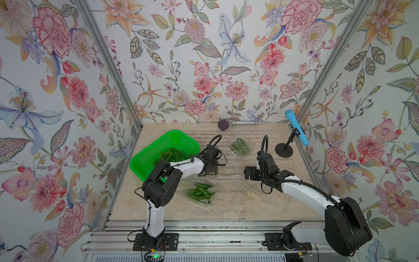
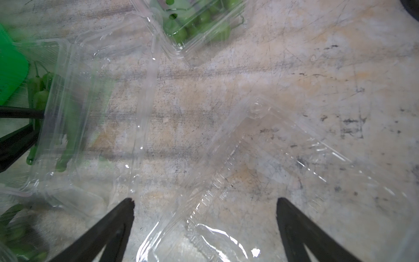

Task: Take small green peppers out of containers
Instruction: Pick up the green pepper from the packing box, then place the green pepper in the basket.

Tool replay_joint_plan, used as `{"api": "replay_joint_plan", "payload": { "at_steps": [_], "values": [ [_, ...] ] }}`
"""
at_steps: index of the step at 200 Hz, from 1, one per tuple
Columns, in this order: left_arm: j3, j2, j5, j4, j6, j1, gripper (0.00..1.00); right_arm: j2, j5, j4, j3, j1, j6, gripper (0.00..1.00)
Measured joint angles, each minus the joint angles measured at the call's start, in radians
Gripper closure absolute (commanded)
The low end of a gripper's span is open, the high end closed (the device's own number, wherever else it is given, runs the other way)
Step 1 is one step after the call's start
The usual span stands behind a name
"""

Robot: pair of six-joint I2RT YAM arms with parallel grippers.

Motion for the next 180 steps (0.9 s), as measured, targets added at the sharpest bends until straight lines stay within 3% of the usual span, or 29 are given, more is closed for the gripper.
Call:
{"api": "replay_joint_plan", "payload": {
  "at_steps": [44,129,156,180],
  "values": [
    [0.000,-0.037,-0.002,-0.032,0.005,0.000,0.87,0.013,-0.033,0.006,0.008,0.003,-0.008,0.00],
    [0.023,-0.270,-0.061,-0.128,0.037,0.019,0.83,0.084,-0.137,0.006,0.192,0.068,-0.042,0.00],
    [0.013,-0.354,-0.064,-0.158,0.058,0.097,0.81,0.176,-0.161,-0.001,0.300,0.138,-0.056,0.00],
    [-0.035,-0.467,-0.063,-0.169,0.086,0.238,0.75,0.282,-0.176,-0.008,0.416,0.206,-0.067,0.00]
  ]
}}
